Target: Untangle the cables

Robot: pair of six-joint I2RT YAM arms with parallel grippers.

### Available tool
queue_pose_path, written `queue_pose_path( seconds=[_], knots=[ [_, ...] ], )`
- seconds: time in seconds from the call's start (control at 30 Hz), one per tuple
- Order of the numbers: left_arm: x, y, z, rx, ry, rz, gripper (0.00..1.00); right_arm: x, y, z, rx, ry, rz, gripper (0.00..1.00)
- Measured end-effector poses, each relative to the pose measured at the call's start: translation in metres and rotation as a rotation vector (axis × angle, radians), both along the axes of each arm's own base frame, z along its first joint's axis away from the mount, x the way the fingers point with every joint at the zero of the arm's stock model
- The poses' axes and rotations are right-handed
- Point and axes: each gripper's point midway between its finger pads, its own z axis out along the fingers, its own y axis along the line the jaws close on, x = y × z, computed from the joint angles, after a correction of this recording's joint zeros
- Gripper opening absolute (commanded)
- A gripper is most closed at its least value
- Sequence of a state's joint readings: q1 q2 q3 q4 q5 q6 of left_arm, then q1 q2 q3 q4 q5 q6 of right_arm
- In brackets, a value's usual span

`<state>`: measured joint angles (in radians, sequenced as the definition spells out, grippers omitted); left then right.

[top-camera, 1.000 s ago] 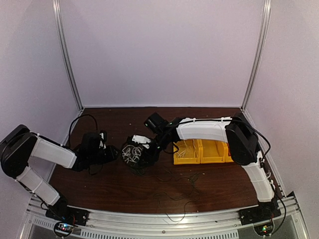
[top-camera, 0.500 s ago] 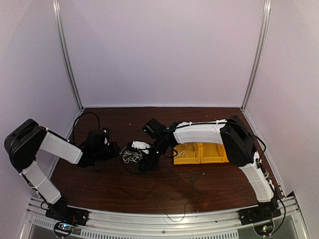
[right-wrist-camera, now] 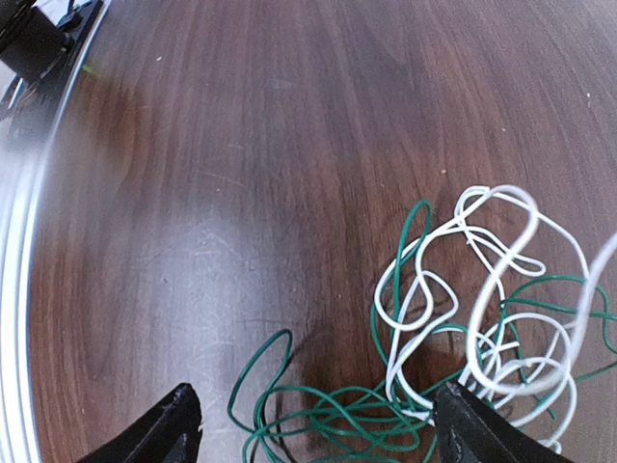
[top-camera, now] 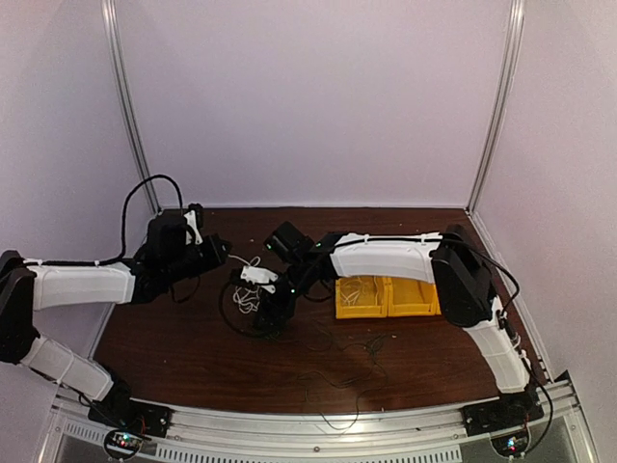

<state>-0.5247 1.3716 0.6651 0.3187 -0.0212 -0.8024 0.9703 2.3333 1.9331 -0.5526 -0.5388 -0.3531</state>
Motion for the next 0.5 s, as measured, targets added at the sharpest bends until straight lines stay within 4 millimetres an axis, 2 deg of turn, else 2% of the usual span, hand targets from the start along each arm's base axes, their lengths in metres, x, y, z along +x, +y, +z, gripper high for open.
queue_pose_path(
  seconds=[0.07,0.17,0.27,0.33,0.4,0.43,0.5],
  knots=[
    [0.001,-0.002,0.017,-0.008,-0.028,-0.007,0.0,0.004,0.004,-0.009,-0.008,0.001,-0.011,0.85],
    [0.003,-0.003,0.04,-0.002,-0.05,-0.017,0.0,0.01,0.005,-0.028,-0.037,-0.009,-0.034,0.77],
    [0.006,-0.005,0.071,0.009,-0.086,-0.026,0.0,0.015,0.003,-0.041,-0.062,-0.016,-0.058,0.48],
    [0.006,-0.005,0.083,0.014,-0.101,-0.03,0.0,0.02,0.003,-0.042,-0.065,-0.034,-0.072,0.24],
    [0.007,-0.005,0.104,0.024,-0.125,-0.033,0.0,0.022,0.003,-0.042,-0.069,-0.046,-0.084,0.06],
    [0.007,-0.004,0.113,0.03,-0.139,-0.034,0.0,0.023,0.003,-0.042,-0.071,-0.053,-0.083,0.0],
    [0.008,-0.003,0.14,0.051,-0.17,-0.031,0.0,0.026,0.002,-0.043,-0.074,-0.059,-0.097,0.0]
  ],
)
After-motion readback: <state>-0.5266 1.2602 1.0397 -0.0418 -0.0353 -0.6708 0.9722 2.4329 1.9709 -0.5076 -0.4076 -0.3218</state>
